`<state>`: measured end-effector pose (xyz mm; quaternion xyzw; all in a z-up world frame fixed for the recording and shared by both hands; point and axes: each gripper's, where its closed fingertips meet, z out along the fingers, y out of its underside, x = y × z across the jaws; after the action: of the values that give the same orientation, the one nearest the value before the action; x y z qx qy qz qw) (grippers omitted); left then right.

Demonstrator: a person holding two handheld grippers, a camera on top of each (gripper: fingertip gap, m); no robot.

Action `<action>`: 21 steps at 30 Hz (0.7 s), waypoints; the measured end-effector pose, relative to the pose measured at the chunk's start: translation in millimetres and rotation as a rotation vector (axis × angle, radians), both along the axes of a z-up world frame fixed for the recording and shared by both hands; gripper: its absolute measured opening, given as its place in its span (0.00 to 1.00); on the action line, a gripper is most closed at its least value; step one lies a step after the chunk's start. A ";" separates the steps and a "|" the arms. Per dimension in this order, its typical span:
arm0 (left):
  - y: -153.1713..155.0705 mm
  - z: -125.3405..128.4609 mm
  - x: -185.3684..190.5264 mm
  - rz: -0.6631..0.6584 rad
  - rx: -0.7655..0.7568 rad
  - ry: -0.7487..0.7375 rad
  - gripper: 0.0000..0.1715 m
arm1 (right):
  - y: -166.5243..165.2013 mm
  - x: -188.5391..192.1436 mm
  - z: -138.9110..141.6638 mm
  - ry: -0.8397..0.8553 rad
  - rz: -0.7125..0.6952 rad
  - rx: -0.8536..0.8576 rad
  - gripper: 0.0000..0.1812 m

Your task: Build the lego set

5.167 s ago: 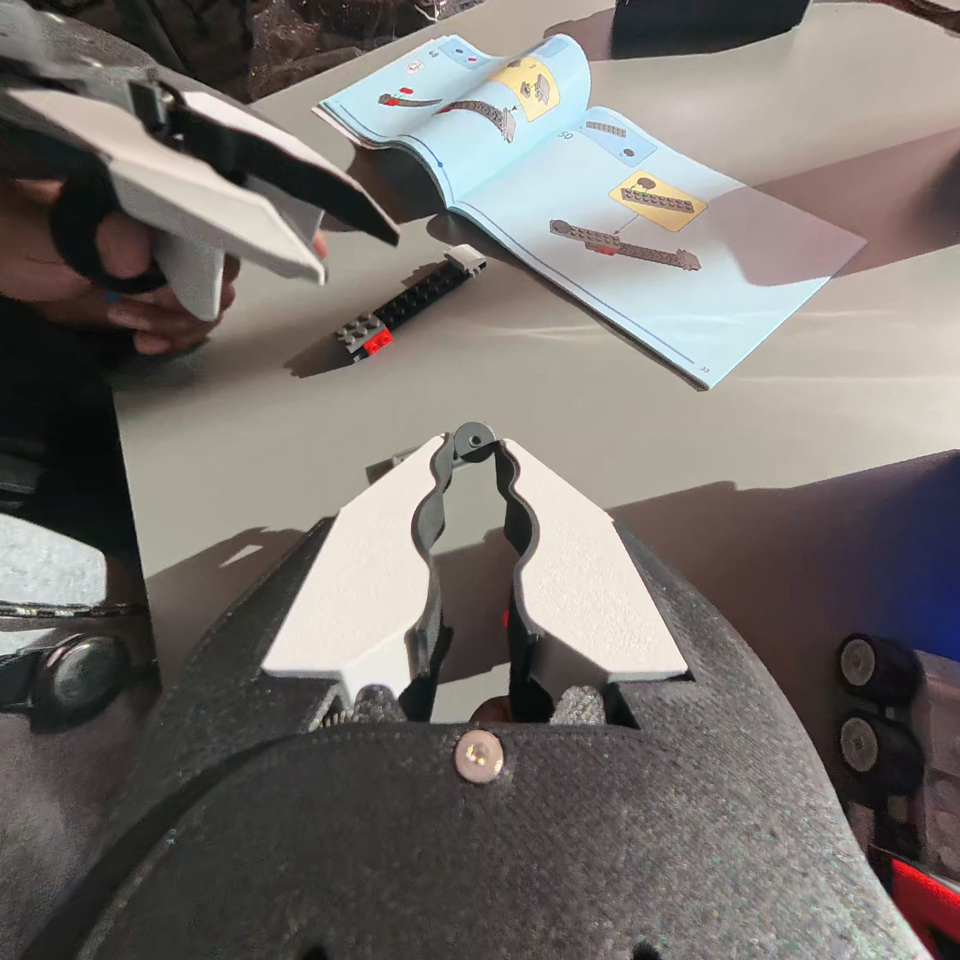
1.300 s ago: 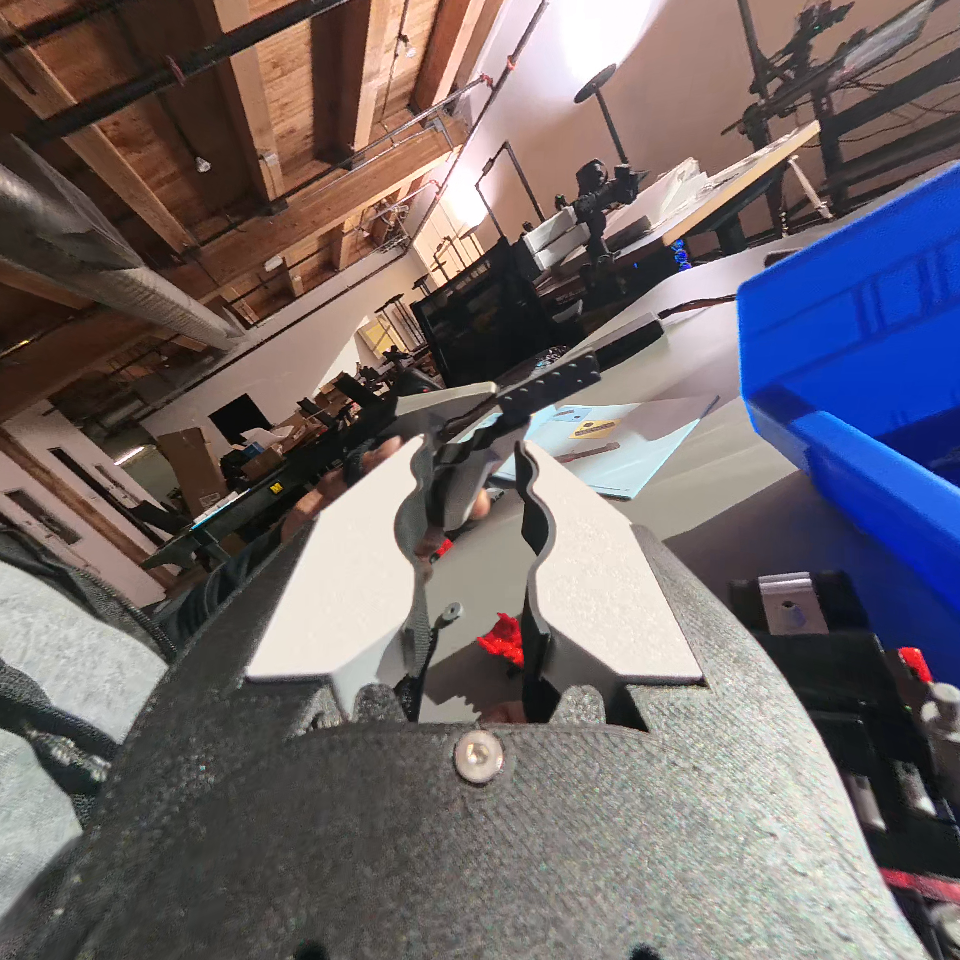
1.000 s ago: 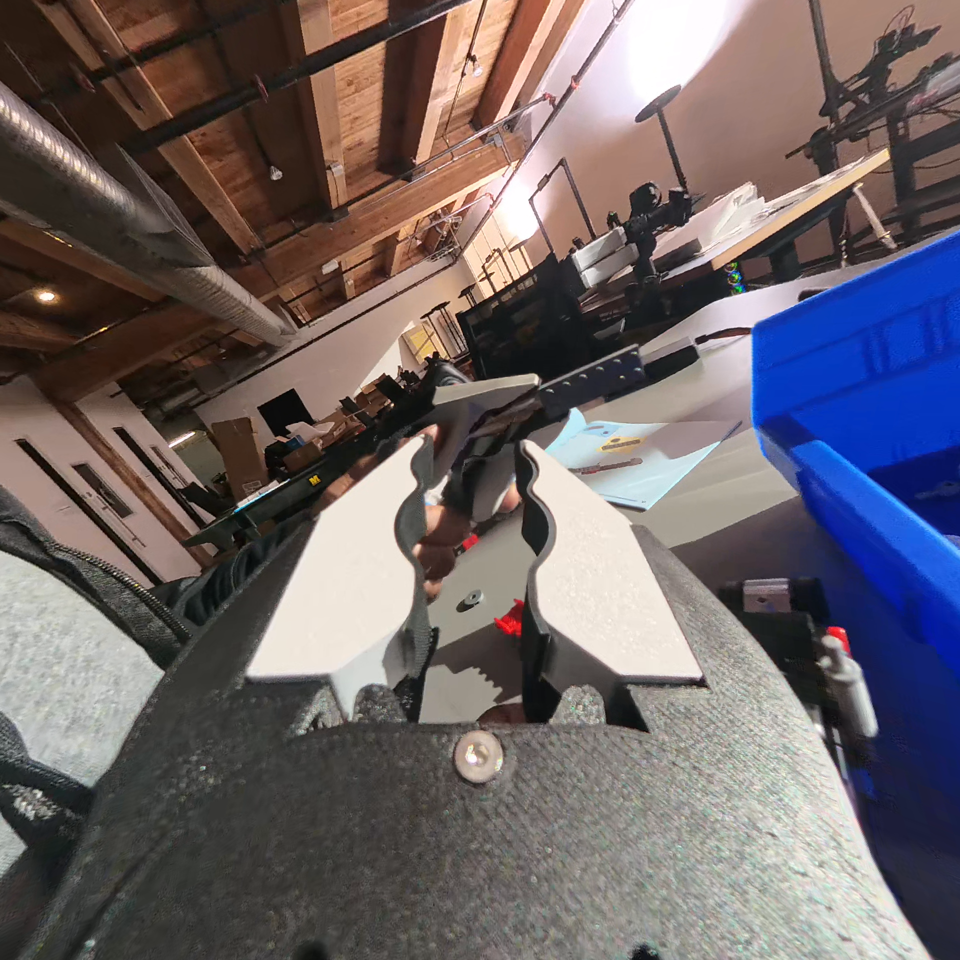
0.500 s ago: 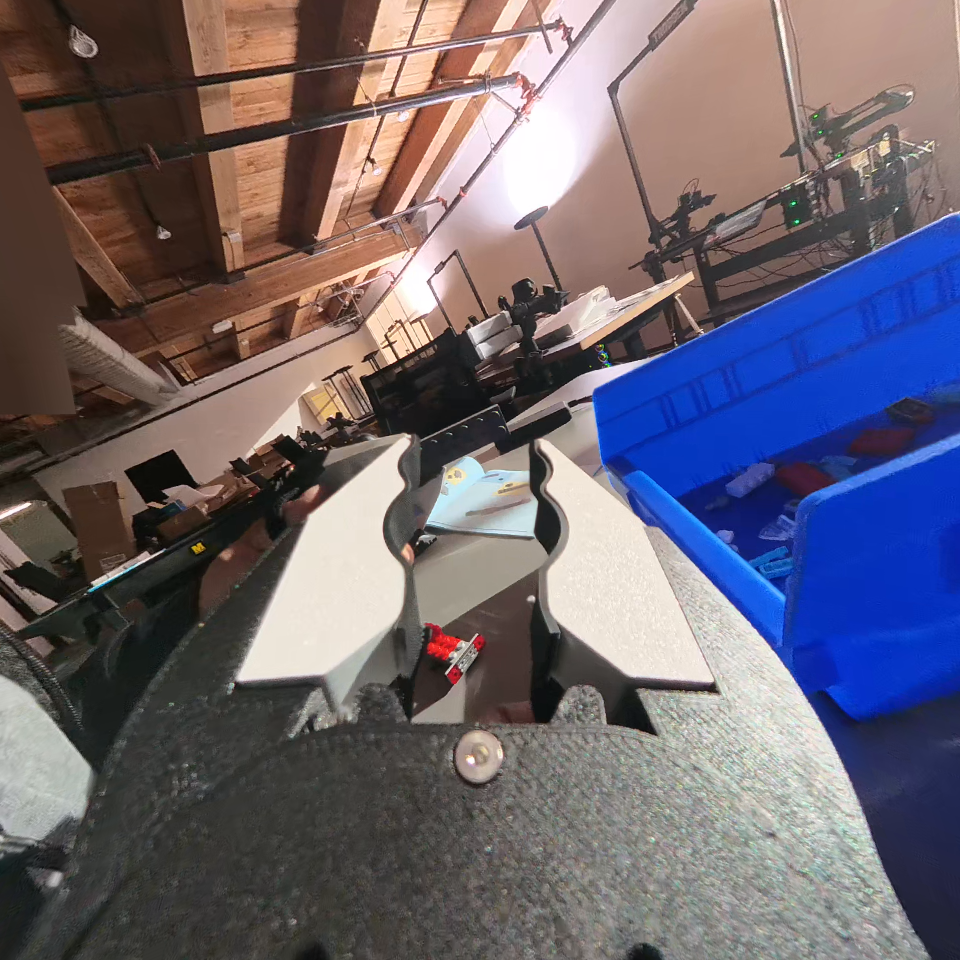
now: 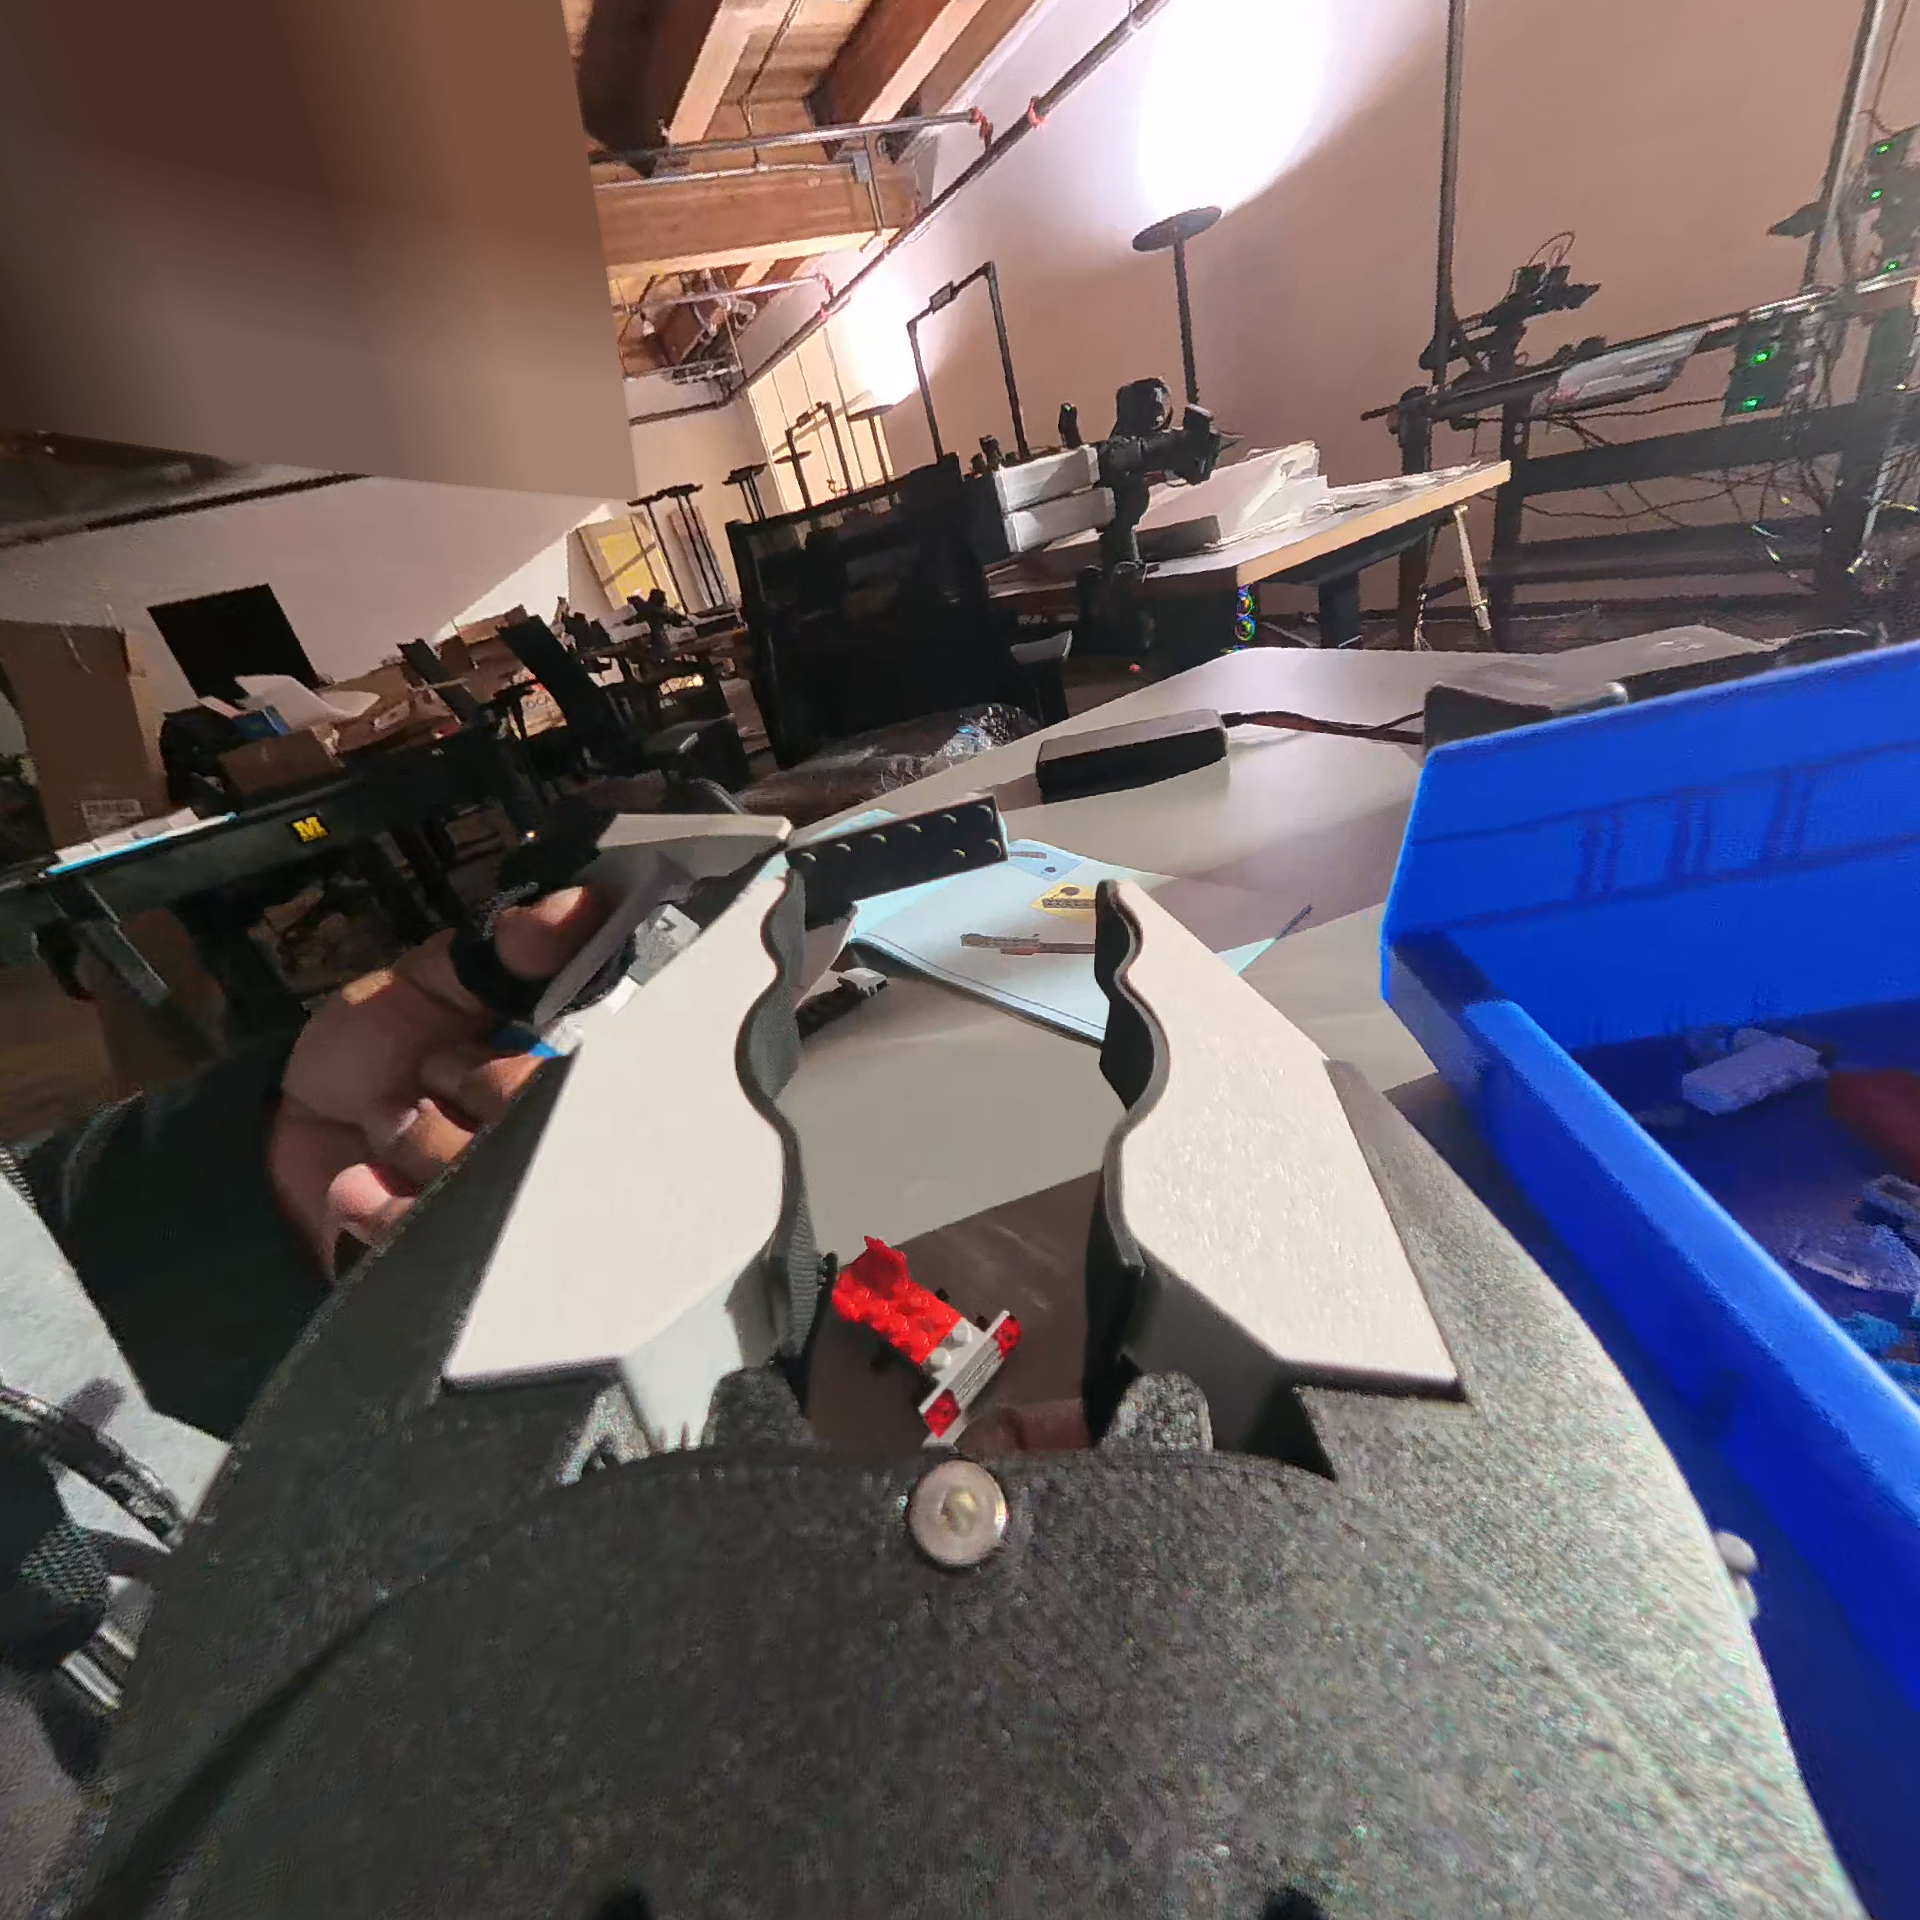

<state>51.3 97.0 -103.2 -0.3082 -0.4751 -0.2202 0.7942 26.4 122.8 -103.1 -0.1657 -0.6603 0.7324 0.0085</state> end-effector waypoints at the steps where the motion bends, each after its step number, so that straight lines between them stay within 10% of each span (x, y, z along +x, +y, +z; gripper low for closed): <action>1: -3.4 -0.5 0.3 0.000 0.005 0.000 0.10 | -4.1 0.1 -1.0 0.003 0.003 0.012 0.32; 21: -13.2 -6.7 -2.3 -0.079 0.105 -0.010 0.11 | -43.9 1.5 -10.1 0.006 0.080 0.125 0.35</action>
<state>49.0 83.8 -109.9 -0.2836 -0.4544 -0.2774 0.7976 27.9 78.9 -113.1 -0.1361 -0.7108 0.6901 -0.0084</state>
